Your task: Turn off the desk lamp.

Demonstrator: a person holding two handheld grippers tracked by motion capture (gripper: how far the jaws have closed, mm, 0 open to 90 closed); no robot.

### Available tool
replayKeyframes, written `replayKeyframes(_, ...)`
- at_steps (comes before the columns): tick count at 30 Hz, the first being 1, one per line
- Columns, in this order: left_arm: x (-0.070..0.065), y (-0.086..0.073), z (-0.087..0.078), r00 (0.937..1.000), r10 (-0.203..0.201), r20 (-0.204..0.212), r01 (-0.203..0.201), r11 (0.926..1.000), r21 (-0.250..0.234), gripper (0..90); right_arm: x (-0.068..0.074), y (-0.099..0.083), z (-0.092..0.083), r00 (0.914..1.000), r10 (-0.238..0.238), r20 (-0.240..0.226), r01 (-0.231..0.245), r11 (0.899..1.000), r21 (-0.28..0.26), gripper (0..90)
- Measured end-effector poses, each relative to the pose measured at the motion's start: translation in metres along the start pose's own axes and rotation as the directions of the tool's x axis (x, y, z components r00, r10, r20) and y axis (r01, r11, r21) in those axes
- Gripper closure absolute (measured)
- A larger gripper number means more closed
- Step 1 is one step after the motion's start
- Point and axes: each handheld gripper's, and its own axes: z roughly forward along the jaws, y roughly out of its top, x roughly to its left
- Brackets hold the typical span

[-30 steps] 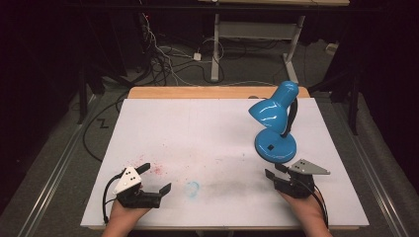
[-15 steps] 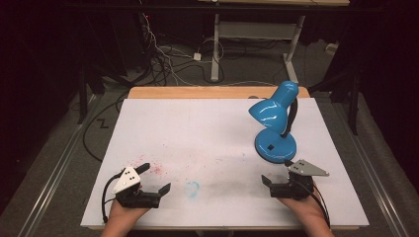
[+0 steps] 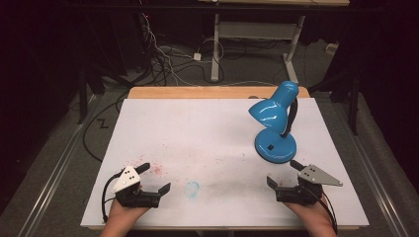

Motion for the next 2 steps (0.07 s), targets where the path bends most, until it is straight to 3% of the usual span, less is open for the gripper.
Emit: replayKeyframes(2, -0.0008, 0.0006, 0.0023, 1.0000, -0.001, 0.002, 0.001, 1.0000, 0.005, 0.0, -0.0001, -0.0006, -0.0011, 1.0000, -0.004, 0.000, 0.004, 1.000, -0.002, 0.4)
